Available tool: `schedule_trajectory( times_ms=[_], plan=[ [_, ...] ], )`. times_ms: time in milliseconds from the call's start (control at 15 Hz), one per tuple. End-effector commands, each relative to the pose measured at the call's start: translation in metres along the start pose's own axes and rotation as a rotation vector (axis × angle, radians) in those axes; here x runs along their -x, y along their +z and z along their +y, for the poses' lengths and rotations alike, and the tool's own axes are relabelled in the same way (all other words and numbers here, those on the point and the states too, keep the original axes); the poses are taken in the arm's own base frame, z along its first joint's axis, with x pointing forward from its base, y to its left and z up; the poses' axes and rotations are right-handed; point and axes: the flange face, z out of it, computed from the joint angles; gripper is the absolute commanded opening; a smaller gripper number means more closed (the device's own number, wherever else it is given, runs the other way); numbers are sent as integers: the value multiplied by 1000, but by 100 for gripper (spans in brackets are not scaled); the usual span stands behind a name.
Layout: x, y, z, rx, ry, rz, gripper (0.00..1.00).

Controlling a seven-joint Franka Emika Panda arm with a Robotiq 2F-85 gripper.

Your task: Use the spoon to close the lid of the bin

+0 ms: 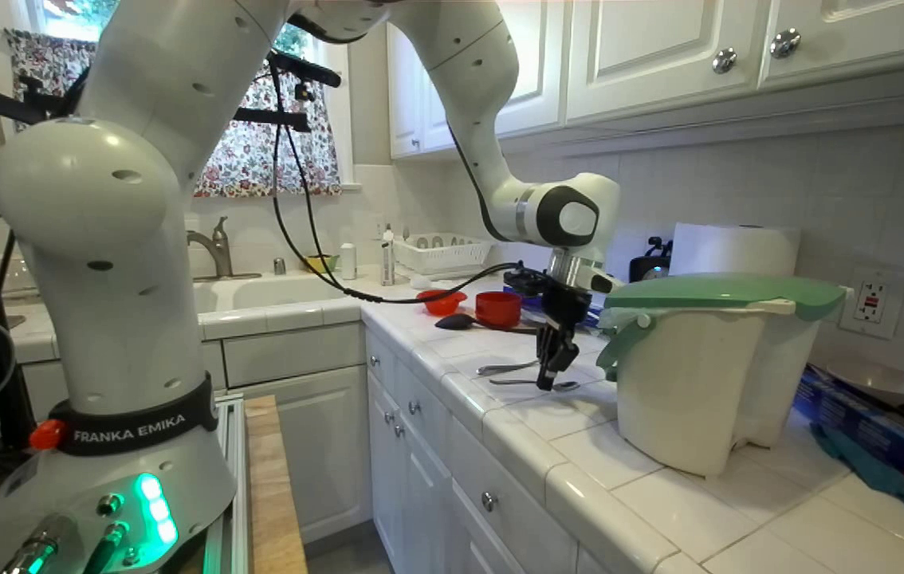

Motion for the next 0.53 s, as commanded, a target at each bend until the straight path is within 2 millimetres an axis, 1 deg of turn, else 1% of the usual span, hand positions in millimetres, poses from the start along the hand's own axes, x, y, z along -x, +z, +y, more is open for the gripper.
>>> schedule_trajectory(
  times_ms=[0, 200, 467],
  plan=[
    [-3, 7, 2, 17, -23, -5, 4],
    [-3, 11, 4, 24, -24, -10, 4],
    [-3, 11, 5, 28, -22, -9, 5]
  ],
)
